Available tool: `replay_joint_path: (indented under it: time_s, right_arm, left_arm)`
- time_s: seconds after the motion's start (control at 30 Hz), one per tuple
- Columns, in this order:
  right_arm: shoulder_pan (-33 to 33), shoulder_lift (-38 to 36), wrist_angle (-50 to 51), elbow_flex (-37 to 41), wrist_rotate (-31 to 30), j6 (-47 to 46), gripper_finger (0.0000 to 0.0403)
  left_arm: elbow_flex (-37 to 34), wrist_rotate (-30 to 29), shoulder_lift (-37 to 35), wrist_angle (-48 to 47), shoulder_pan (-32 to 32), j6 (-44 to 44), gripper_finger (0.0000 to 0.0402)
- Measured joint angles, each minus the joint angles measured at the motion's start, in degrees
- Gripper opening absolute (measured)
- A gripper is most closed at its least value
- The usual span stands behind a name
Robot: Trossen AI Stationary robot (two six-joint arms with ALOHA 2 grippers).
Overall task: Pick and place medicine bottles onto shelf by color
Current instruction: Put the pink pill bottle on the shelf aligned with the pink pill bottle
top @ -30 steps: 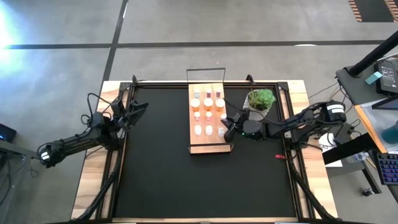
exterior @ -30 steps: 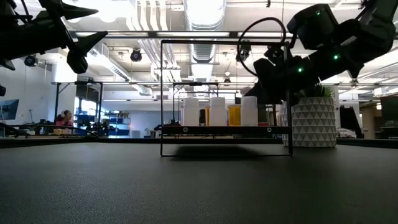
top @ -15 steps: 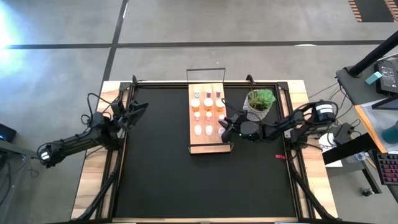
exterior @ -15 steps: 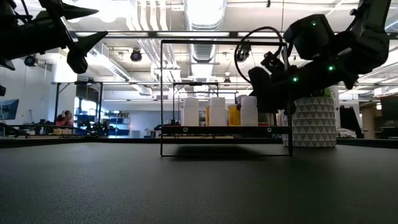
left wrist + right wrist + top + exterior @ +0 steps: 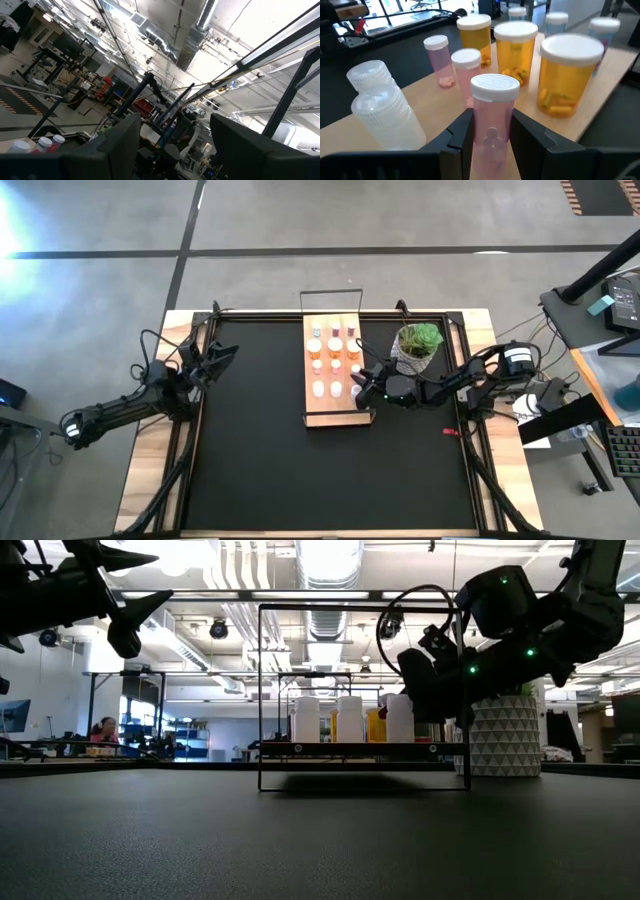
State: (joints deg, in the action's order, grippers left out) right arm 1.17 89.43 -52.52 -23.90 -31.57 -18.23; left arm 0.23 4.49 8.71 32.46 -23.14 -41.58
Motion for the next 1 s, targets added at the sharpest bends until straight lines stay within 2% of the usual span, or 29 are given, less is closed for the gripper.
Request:
replay_joint_path:
  time_s: [0.43, 1.0]
  right_arm:
    - [0.0, 0.8, -1.1, 0.0, -0.2, 3.9, 0.01]
    - [0.4, 7.2, -12.0, 0.1, -1.2, 4.8, 0.01]
  left_arm:
    - [0.0, 0.0, 0.0, 0.0, 0.0, 0.0, 0.0224]
    - [0.0, 0.0, 0.0, 0.0, 0.0, 0.0, 0.0224]
